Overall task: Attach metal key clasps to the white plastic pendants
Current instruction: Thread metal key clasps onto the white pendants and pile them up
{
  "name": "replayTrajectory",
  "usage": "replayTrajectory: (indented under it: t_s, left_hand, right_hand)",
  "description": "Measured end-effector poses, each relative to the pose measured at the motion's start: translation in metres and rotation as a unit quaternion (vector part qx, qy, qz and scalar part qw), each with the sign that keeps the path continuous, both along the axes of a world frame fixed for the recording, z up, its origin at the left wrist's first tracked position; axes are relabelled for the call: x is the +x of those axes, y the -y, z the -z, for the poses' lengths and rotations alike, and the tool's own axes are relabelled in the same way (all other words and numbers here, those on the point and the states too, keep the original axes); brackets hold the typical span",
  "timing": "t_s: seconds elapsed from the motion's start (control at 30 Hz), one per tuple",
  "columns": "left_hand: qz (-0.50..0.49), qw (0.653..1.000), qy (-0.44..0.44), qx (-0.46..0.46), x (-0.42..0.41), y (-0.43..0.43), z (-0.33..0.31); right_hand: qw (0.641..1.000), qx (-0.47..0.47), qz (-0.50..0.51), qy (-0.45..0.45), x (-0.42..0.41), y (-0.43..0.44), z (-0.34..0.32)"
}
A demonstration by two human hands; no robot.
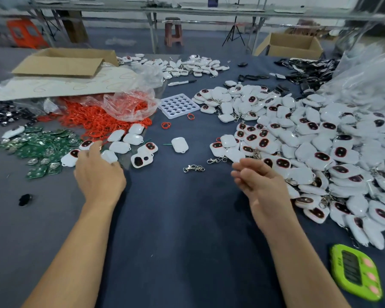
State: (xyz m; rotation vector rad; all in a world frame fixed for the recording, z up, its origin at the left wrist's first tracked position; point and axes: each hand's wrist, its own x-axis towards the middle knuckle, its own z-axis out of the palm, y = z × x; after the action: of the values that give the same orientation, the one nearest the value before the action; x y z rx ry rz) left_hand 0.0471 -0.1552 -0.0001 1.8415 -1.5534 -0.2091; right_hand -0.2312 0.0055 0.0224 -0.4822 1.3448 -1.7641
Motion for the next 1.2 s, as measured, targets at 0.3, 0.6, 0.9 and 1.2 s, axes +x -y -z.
replayTrajectory:
  t_s: [0.3, 0.6, 0.9, 1.2]
  left_hand:
    - [0.177, 0.974, -0.086, -0.114, -0.05, -0.051, -0.006]
    - [0.27, 0.955, -0.106, 0.06, -0.084, -0.075, 0.002]
    - [0.302, 0.944, -0.121, 0.048, -0.081, -0.072, 0.002]
    - [0.294, 0.943, -0.141, 0.063, -0.08, -0.071, 0.001]
  right_hand:
    - [0.851, 0.155, -0.021, -0.502, 0.034, -0.006, 0.022]
    - [0.651, 0.381, 0.043, -0.655, 0.014, -0.007, 0.016]
    - [0.541, 0.362, -0.076, -0.756, 0.045, -0.001, 0.01]
    - [0.764, 0.134, -0.017, -0.631, 0.053, -0.027, 0.019]
